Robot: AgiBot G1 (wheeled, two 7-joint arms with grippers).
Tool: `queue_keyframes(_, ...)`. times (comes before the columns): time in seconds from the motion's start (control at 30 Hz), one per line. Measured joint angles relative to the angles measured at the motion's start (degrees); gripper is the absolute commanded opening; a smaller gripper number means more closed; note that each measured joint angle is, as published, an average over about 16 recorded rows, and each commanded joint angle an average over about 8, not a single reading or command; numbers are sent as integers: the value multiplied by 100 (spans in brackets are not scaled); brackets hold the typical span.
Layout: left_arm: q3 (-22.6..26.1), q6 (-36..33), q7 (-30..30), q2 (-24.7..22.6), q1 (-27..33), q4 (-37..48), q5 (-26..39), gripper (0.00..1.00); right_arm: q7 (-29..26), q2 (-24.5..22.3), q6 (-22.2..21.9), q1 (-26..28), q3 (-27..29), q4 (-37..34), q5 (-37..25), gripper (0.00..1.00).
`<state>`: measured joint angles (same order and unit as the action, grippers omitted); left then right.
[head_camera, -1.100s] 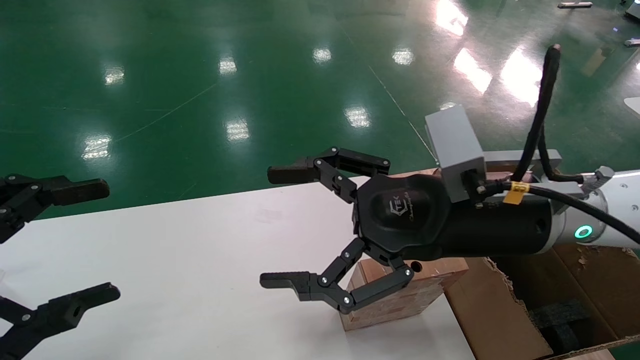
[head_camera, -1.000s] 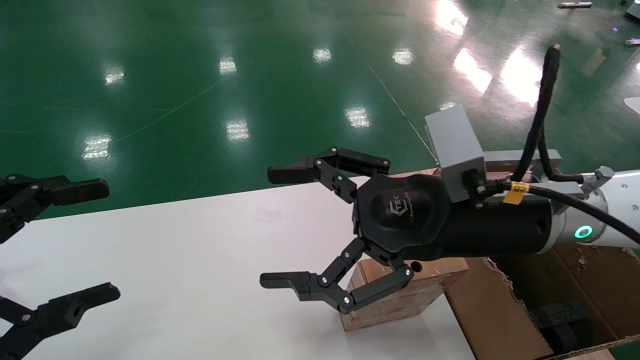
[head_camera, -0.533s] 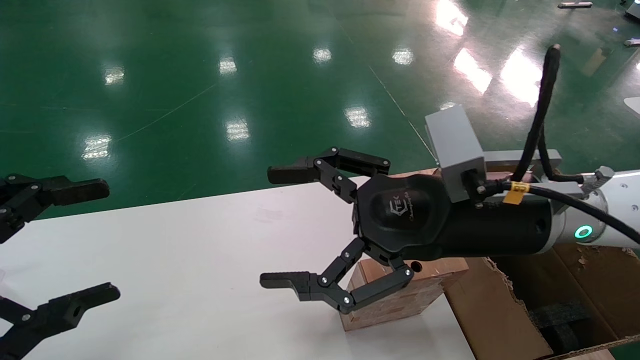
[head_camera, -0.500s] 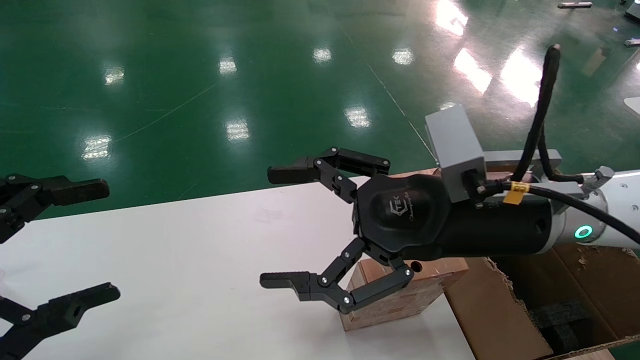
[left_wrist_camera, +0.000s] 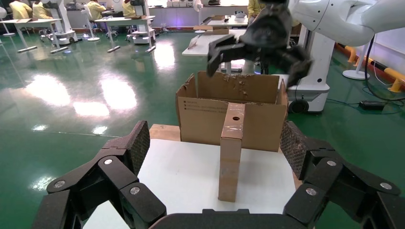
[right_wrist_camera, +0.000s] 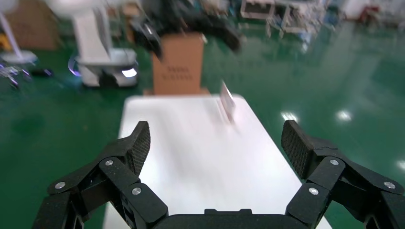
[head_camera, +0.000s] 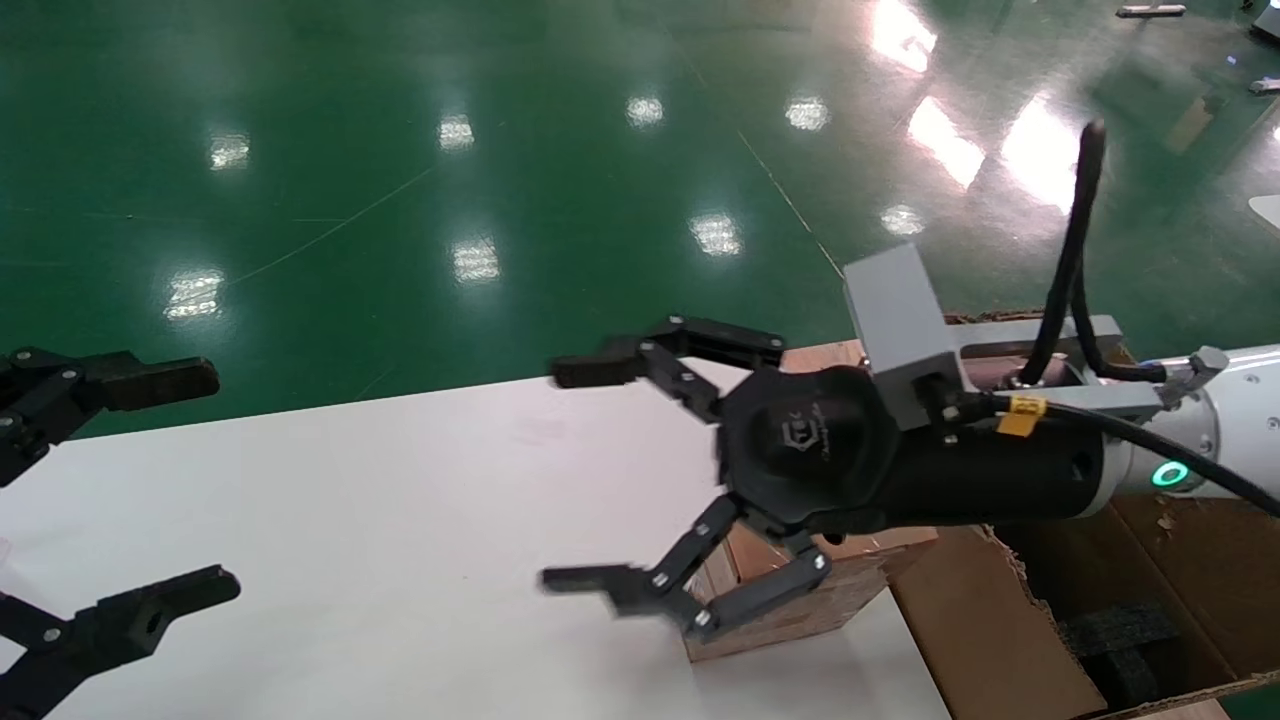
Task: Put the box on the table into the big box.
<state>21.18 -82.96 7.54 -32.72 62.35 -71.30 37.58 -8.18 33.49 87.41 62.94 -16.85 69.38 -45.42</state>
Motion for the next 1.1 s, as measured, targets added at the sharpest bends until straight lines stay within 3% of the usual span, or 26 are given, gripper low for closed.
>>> queue_keyframes(0.27,0,0,0,0,0,0,0,100,499,-253,253,179,-259,-595,-412,100)
queue_keyframes(0.63,0,0,0,0,0,0,0,100,1434,-694,374,357,-1061,-1377,-756,100)
queue_keyframes(1.1,1,0,0,0,0,0,0,100,2077,-753,352,858,-1990,-2322,-998,100)
